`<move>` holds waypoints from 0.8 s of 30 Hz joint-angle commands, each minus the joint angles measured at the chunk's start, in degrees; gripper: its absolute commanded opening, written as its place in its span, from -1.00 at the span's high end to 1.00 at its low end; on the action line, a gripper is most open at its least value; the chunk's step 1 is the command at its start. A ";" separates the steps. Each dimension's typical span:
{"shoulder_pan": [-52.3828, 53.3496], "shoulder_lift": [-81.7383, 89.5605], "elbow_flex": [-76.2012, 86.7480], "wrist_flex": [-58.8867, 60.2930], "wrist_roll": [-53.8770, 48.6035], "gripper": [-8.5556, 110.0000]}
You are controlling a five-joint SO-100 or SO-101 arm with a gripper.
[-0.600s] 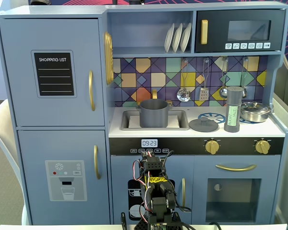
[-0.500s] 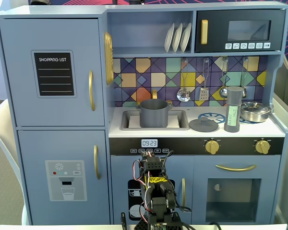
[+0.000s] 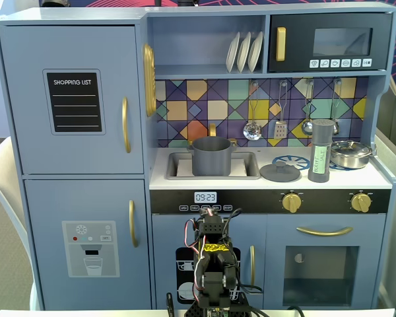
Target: Put salt in the gray recipient
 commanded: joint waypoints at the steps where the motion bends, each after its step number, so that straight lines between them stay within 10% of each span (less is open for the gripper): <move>1: 9.76 -1.58 -9.23 -0.62 -5.10 0.86; 18: 39.02 -29.09 -50.27 -28.13 0.26 0.85; 24: 42.71 -34.72 -49.83 -48.96 -2.90 0.53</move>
